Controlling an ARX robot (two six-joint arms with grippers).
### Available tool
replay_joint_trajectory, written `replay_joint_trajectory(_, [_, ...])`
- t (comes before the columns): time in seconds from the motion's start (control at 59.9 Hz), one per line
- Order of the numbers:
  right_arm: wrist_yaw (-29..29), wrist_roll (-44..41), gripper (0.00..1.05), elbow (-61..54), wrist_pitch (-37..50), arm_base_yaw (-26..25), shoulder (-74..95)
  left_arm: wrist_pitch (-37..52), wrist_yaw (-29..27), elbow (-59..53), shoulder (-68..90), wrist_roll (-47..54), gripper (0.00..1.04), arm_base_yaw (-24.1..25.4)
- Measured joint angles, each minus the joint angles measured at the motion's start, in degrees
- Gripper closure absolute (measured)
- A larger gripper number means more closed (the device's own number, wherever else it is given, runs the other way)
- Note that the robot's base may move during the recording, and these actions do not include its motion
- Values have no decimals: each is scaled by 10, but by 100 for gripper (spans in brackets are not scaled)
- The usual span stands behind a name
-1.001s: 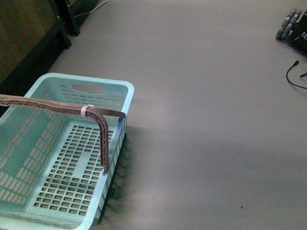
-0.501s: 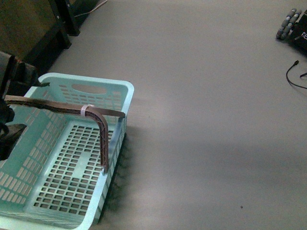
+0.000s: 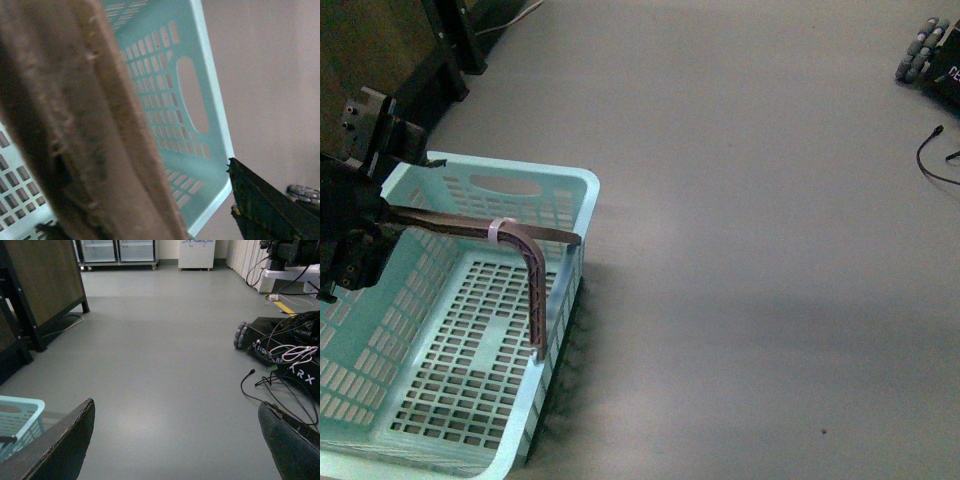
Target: Pick lemon and mango into basket
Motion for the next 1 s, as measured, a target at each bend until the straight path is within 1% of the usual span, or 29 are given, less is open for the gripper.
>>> replay_joint_trajectory(0.067, [0,0,9,0,0,0,0,-5,0,0,7,-7,64,1])
replay_joint_trajectory(0.1, [0,0,9,0,0,0,0,-5,0,0,10,-11,67,1])
replay_joint_trajectory(0.184, [0,0,9,0,0,0,0,7,8,-1,9,-30,86,2])
replay_joint_trajectory(0.25, [0,0,9,0,0,0,0,12,16,-10,2,-70,97,4])
replay_joint_trajectory(0.284, [0,0,9,0,0,0,0,13,24,-17,-6,-75,100,5])
replay_joint_trajectory(0.534, [0,0,9,0,0,0,0,-2,20,-82,-92,-73,100,9])
replay_joint_trajectory(0.684, [0,0,9,0,0,0,0,-37,29,-131,-195,-86,100,18])
replay_joint_trajectory(0.801, [0,0,9,0,0,0,0,-84,46,-161,-299,-110,100,31])
replay_joint_trajectory(0.835, [0,0,9,0,0,0,0,-121,52,-170,-365,-125,100,40])
replay_joint_trajectory(1.001, [0,0,9,0,0,0,0,-233,67,-173,-534,-150,100,65])
